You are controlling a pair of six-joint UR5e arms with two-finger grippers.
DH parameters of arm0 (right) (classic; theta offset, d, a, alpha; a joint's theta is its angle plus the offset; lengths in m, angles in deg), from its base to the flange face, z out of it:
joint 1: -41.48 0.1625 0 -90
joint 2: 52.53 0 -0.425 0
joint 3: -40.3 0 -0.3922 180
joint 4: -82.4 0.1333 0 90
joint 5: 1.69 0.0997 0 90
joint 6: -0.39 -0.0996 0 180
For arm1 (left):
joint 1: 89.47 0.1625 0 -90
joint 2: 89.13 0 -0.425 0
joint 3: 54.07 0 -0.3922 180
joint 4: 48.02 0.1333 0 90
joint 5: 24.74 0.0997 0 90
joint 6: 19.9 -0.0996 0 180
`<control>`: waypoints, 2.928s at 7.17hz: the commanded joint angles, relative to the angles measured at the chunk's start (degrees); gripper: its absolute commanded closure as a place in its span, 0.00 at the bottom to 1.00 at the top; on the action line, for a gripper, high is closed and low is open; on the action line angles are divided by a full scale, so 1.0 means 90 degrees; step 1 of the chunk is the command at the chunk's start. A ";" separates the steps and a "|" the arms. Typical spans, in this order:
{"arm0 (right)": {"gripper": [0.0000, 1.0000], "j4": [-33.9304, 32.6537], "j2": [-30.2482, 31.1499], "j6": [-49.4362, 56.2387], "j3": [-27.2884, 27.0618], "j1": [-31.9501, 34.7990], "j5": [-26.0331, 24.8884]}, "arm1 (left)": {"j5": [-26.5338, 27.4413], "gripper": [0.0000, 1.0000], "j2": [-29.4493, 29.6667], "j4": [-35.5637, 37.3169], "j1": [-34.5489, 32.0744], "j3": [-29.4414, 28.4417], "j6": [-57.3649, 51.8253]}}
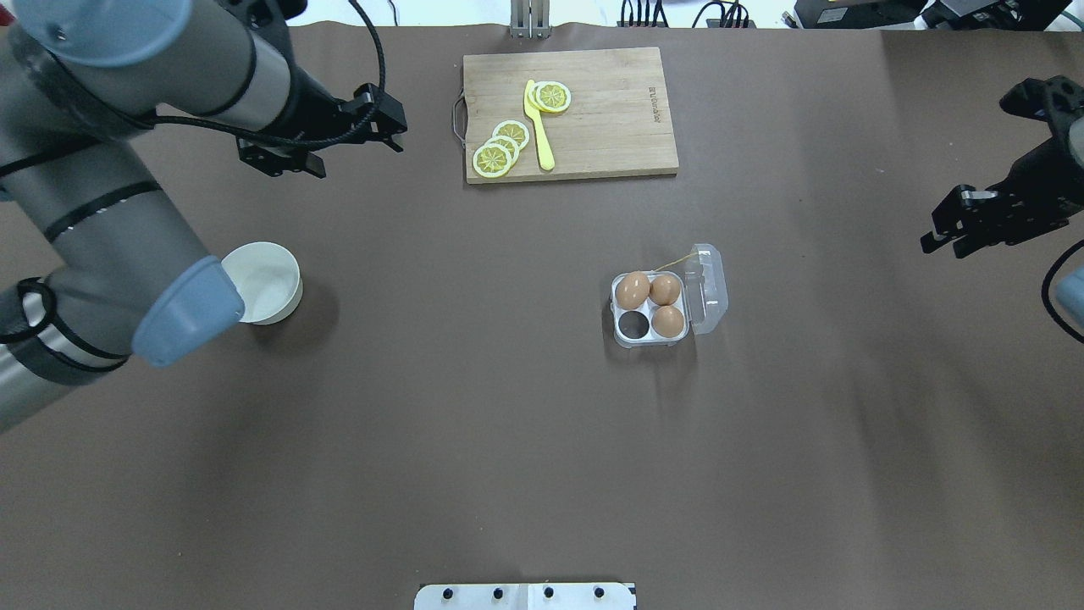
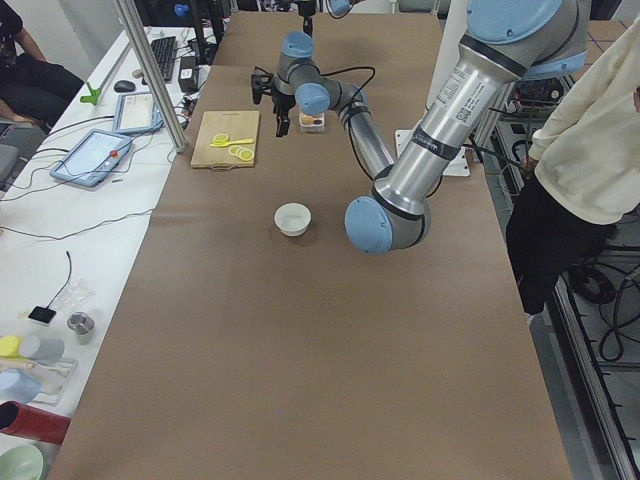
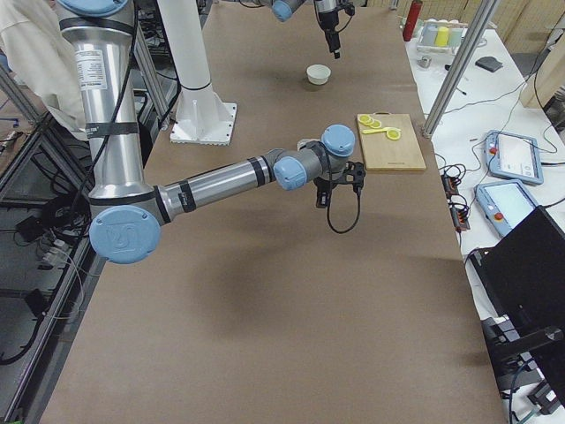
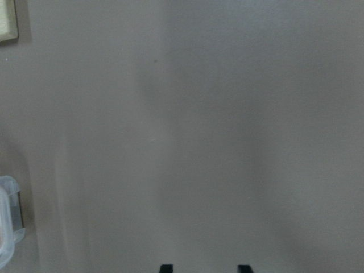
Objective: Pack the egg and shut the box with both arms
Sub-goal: 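Withdraw the left gripper while the right gripper moves toward the egg box lid, then push the clear lid down over the eggs with the right gripper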
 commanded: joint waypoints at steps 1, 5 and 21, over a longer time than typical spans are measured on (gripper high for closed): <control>0.97 0.1589 -0.0253 -0.1049 0.0566 -0.0615 -0.0107 | -0.0481 0.02 -0.0344 0.0005 -0.0644 0.0176 -0.0523; 1.00 0.2213 -0.0810 -0.1913 0.0774 -0.1465 -0.0701 | -0.0717 0.02 -0.0628 0.0005 -0.0920 0.0244 -0.0945; 0.00 0.0050 -0.2290 -0.2621 -0.0152 -0.1082 -0.1680 | -0.0619 0.02 -0.2424 -0.0083 -0.1969 0.0430 -0.3798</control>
